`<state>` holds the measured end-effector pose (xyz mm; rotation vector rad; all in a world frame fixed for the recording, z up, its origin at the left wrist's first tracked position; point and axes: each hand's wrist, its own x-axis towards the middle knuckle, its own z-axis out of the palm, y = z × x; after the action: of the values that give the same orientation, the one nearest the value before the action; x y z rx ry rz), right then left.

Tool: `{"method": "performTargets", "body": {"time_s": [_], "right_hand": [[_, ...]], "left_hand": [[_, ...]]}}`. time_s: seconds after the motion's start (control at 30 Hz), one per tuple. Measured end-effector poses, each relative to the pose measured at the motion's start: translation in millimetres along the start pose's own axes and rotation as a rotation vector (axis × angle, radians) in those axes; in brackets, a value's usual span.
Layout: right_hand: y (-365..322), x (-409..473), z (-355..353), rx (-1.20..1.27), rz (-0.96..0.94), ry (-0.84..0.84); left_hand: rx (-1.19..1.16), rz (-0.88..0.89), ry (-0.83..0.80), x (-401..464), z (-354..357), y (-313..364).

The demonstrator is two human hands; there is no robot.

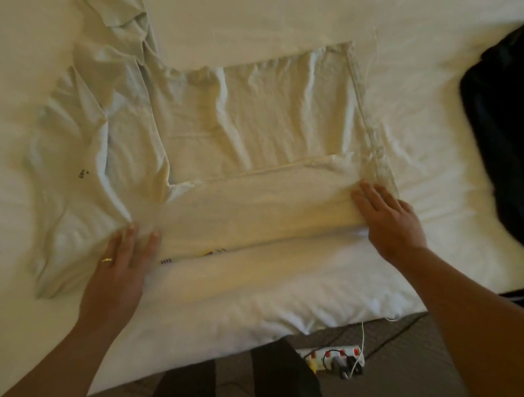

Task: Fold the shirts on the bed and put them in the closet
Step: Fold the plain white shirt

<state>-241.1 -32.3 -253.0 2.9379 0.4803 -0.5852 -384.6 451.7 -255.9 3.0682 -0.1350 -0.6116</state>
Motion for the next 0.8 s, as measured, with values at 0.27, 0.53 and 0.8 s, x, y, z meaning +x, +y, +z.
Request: {"method": "performTargets", "body": {"time_s": [0.27, 0.53, 0.8], "right_hand": [[-51.3, 4.0, -27.5, 0.079, 0.079, 0.009], [-211.8, 68.0, -49.3, 0.397, -0.173, 0.269], [-330.9, 159.4, -120.4, 0.48, -0.142, -0.025]], "left_hand": [[-0.09, -0.097, 0.034, 8.6, -18.2, 2.1], [-0.212, -0.339, 0.243, 41.4, -25.1, -37.5], [-0.402, -0.499, 0.121, 50.6, -25.7, -95.4]]}}
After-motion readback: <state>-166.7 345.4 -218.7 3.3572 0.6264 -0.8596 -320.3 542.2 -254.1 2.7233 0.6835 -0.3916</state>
